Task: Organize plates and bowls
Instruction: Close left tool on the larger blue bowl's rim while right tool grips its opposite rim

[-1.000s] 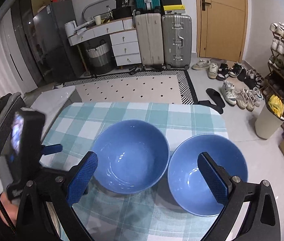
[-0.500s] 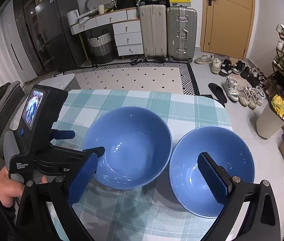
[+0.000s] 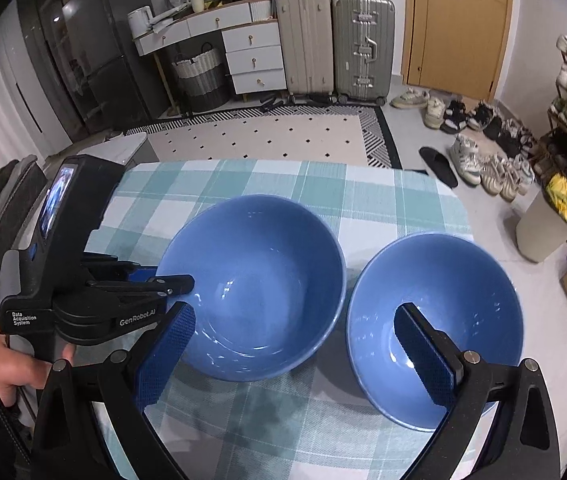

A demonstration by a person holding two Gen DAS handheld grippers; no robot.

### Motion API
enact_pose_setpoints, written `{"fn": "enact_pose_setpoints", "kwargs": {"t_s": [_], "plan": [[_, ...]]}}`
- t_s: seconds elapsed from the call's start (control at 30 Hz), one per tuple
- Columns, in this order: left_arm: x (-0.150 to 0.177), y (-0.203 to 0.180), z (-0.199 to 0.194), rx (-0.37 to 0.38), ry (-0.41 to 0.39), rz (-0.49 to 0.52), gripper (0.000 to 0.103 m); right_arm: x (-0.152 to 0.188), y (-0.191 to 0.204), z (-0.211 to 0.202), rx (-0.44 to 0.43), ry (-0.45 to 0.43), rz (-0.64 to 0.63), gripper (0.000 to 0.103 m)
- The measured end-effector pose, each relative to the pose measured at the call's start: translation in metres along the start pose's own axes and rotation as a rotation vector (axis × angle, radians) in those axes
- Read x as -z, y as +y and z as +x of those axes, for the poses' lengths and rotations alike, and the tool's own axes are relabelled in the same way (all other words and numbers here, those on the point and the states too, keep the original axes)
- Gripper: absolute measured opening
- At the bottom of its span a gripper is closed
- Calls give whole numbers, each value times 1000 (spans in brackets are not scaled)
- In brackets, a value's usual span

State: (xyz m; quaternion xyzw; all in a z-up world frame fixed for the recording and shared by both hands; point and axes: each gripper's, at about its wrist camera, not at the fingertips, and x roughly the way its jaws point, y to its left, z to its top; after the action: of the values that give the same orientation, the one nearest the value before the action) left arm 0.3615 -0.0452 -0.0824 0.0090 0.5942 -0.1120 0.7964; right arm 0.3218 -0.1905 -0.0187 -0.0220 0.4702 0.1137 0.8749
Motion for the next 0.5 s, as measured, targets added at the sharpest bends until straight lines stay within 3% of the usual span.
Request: {"fn": "enact_pose_setpoints", "kwargs": {"t_s": [0.33, 0.5], "plan": [[9, 4, -6, -40, 20, 32, 15, -1, -2, 3, -8, 14, -41, 101], [14, 10, -8, -54, 29, 40, 15, -5, -12, 12, -40, 57, 18, 101]]}}
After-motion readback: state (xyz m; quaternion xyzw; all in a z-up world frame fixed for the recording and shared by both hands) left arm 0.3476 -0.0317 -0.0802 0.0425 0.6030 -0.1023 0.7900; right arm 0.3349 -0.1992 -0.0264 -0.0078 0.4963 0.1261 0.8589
